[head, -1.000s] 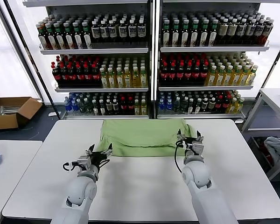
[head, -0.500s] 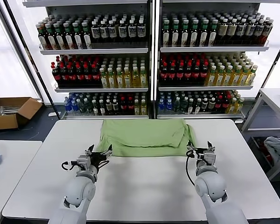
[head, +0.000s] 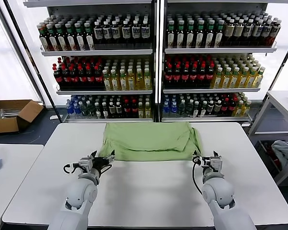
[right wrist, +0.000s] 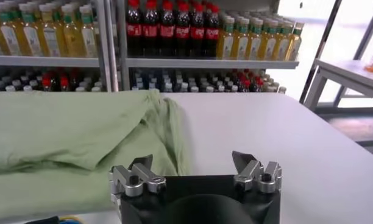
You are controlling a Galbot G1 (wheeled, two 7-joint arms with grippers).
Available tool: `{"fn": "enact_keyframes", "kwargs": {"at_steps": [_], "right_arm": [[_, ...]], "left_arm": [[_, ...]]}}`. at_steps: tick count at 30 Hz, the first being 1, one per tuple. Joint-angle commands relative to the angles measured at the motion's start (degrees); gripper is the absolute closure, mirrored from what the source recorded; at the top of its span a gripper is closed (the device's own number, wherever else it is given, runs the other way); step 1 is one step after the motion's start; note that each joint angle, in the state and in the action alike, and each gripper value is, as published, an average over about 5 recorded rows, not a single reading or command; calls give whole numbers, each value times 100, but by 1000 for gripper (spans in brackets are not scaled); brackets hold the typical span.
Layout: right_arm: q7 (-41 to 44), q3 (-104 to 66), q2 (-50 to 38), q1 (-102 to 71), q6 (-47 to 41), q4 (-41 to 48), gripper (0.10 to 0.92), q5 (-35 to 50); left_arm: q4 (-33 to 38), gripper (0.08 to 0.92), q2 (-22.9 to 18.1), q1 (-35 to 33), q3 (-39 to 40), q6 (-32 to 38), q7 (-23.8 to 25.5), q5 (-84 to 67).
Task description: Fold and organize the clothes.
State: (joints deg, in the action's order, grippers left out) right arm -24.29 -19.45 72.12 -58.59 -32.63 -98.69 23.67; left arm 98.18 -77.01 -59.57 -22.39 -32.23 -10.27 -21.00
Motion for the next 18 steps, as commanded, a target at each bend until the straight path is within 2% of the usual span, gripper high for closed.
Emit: {"fn": "enact_keyframes", "kwargs": {"at_steps": [1, 4, 7, 18], "right_arm": [[-7, 9, 15, 47, -65, 167, 203, 43], [0, 31, 45, 57, -63, 225, 212, 42], [13, 34, 67, 50, -61, 275, 260, 45], [43, 39, 155, -55, -54, 303, 573, 1]], "left_arm": [[-146, 177, 5, 71, 5, -84, -28, -130], [-227, 188, 10, 108, 37, -84, -29, -67], [-289, 245, 17, 116, 66, -85, -30, 1], [-361, 564, 51, 9, 119, -84, -6, 119]]}}
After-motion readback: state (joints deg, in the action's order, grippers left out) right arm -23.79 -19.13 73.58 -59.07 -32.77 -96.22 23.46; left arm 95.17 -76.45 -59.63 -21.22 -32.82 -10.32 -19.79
